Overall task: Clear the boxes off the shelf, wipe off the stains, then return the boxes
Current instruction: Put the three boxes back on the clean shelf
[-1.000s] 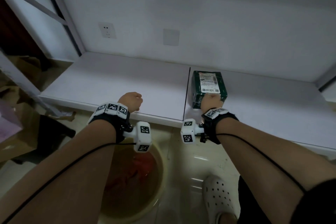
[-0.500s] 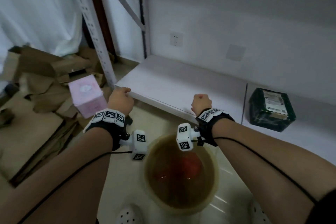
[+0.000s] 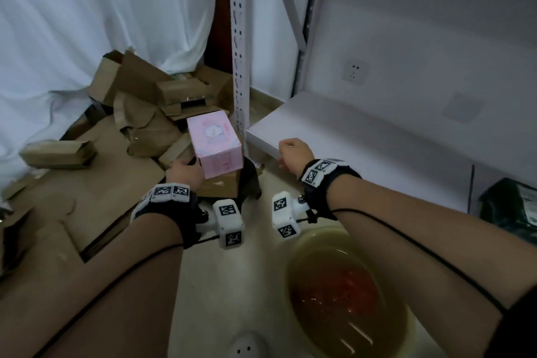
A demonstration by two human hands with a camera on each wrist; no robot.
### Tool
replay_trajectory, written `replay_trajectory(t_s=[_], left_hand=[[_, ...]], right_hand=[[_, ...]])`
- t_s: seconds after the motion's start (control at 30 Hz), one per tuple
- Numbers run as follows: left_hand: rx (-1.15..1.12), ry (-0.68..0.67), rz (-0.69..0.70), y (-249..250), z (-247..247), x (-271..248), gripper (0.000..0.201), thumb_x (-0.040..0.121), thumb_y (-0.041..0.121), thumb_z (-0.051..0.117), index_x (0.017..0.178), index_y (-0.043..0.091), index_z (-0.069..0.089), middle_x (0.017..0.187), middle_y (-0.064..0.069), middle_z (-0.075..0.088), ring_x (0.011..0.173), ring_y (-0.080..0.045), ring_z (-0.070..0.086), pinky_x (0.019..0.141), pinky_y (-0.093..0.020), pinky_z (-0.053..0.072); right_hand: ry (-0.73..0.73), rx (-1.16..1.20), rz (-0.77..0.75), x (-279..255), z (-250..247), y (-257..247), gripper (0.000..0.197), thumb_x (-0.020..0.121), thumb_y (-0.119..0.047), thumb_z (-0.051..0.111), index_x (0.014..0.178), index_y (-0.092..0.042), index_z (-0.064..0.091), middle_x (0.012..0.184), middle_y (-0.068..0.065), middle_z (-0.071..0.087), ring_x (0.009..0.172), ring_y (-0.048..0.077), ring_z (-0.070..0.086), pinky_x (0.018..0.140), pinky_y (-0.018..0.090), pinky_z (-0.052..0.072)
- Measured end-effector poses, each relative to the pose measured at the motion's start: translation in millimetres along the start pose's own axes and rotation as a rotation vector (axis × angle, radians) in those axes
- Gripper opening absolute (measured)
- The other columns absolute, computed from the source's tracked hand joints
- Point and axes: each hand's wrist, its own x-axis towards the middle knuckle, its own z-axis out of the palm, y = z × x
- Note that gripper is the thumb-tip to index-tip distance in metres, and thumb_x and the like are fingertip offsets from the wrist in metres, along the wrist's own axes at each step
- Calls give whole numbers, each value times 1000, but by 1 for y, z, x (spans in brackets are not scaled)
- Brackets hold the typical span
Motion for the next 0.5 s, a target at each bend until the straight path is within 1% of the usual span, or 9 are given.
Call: replay_trajectory(t_s=[0.03, 0.1, 0.13, 0.2, 0.27, 0.33, 0.37, 0.43, 0.5], left_hand=[[-18, -38, -3, -2, -1, 5, 43, 95, 14, 45, 136, 2, 43, 136, -22, 49, 122, -38, 50, 102, -43, 44], [-43, -89, 0, -5, -1, 12, 44, 94, 12, 46, 137, 1, 41, 137, -23, 47, 125, -38, 48, 104, -45, 42], [-56, -105, -6, -6, -1, 14, 45, 95, 11, 45, 138, 1, 39, 137, -23, 47, 126, -38, 47, 105, -45, 42], [-86, -116, -8, -5, 0, 17, 46, 96, 12, 44, 140, 1, 37, 139, -22, 46, 127, -38, 46, 105, -44, 41], [-91, -110, -18, -1, 1, 18, 52, 96, 18, 44, 145, 6, 31, 143, -18, 43, 128, -36, 45, 105, -41, 40], [-72, -134, -1, 4, 2, 18, 55, 97, 19, 44, 147, 8, 27, 145, -14, 41, 128, -32, 43, 99, -32, 40], [-67, -160, 22, 6, 4, 19, 52, 97, 16, 42, 146, 6, 29, 144, -14, 41, 127, -31, 43, 91, -27, 38], [-71, -197, 71, 11, 6, 21, 45, 98, 11, 39, 142, 2, 34, 141, -15, 44, 126, -31, 45, 78, -19, 34], [-102, -195, 83, 13, 6, 21, 44, 98, 9, 39, 141, 6, 38, 140, -14, 48, 125, -31, 48, 81, -21, 35]], right_hand=[[-27, -8, -14, 1, 9, -4, 27, 91, -13, 42, 66, -12, 53, 84, 14, 58, 77, 29, 57, 77, 38, 48], [-74, 13, -31, 4, 25, -10, 26, 92, -12, 43, 91, 4, 63, 84, 14, 55, 79, 27, 53, 72, 39, 48], [-101, 32, -24, 6, 32, -12, 28, 94, -12, 43, 106, 6, 61, 87, 13, 54, 82, 26, 52, 69, 37, 47], [-176, 86, 20, 8, 43, -19, 32, 96, -15, 44, 121, 3, 55, 88, 8, 52, 90, 23, 48, 71, 31, 45], [-271, 101, 53, 8, 51, -27, 33, 97, -19, 45, 125, -4, 52, 93, 4, 53, 99, 21, 47, 87, 34, 46], [-340, 65, 45, 11, 60, -31, 36, 97, -21, 43, 130, -8, 49, 118, 8, 55, 113, 24, 49, 99, 39, 42], [-356, 36, 34, 13, 65, -32, 37, 98, -22, 42, 132, -10, 48, 129, 9, 54, 119, 26, 49, 100, 40, 41], [-356, 5, 26, 16, 71, -32, 40, 98, -25, 43, 135, -11, 47, 138, 10, 50, 124, 27, 47, 98, 38, 40], [-342, 16, 18, 17, 71, -34, 41, 98, -25, 43, 135, -10, 46, 136, 10, 51, 122, 27, 49, 97, 38, 40]])
